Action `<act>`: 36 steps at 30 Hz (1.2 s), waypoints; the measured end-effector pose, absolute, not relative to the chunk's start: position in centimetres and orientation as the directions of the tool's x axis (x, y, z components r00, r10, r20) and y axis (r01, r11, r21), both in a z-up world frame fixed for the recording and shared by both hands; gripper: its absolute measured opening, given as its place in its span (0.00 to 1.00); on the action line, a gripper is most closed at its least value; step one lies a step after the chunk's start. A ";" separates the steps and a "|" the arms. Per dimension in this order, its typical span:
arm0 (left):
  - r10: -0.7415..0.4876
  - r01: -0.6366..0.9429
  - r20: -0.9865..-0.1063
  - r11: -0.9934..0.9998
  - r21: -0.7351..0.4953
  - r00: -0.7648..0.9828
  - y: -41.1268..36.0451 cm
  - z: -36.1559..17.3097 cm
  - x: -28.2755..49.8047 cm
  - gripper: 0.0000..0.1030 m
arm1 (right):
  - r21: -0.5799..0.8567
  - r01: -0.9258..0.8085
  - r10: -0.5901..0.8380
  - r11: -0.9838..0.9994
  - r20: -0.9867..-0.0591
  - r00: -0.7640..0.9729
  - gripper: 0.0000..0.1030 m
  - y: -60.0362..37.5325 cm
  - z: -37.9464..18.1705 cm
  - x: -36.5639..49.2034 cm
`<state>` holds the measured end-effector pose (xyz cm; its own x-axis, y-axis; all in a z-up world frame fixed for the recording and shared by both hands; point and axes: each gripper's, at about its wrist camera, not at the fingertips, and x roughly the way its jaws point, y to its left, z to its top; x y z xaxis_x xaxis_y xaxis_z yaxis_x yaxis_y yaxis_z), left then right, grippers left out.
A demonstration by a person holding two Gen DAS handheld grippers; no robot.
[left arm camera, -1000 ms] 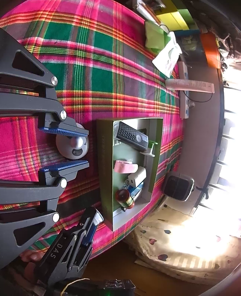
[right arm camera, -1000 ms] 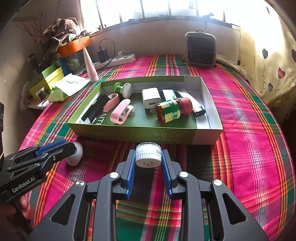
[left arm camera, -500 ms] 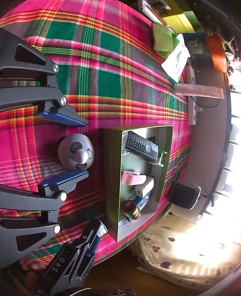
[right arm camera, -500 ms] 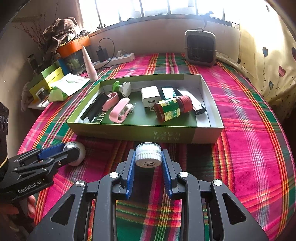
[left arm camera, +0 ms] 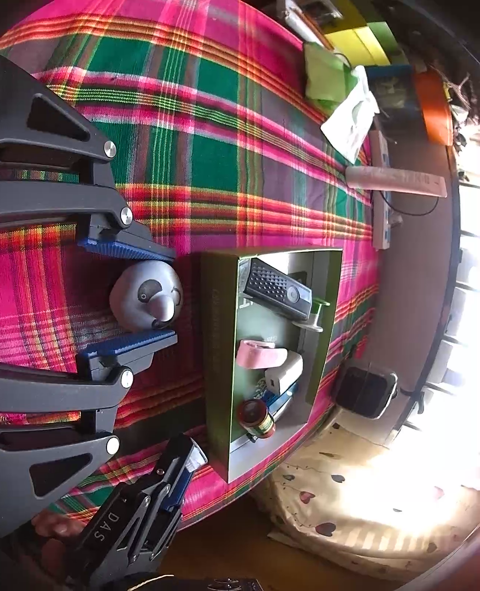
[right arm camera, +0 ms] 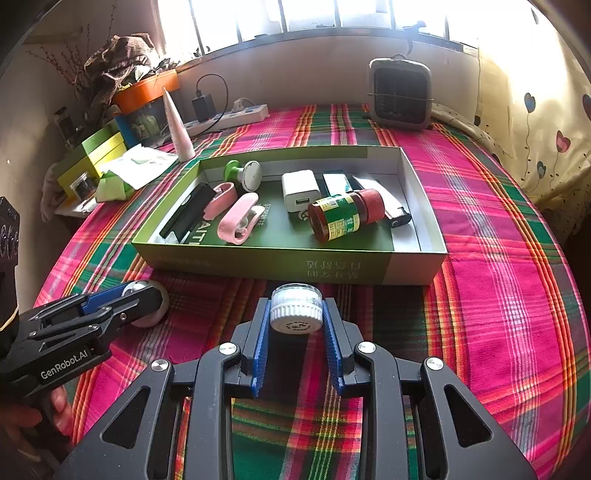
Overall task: Organize rigid objects
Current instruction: 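Carry the white round object and white-capped jar over the tray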
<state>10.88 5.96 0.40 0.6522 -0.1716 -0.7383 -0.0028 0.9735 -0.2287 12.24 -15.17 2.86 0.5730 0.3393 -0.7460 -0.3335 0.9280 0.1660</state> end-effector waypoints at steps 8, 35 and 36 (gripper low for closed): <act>-0.172 0.005 -0.724 0.974 -0.227 0.668 5.9 0.9 10.7 0.29 | 0.166 -0.334 0.339 0.928 -0.746 0.573 0.28 -15.2 2.8 12.3; -0.174 0.053 -0.670 0.979 -0.197 0.722 4.9 4.0 10.0 0.28 | 0.157 -0.346 0.347 0.925 -0.717 0.605 0.28 -15.6 4.6 11.8; -0.175 0.056 -0.666 0.979 -0.196 0.725 4.9 4.2 10.0 0.28 | 0.156 -0.348 0.349 0.924 -0.713 0.608 0.28 -15.6 4.8 11.8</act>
<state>10.00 4.90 4.25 0.7250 -0.1753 -0.6661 0.0565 0.9790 -0.1961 11.80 -15.63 4.81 0.6077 0.3493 -0.7132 -0.3477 0.9245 0.1565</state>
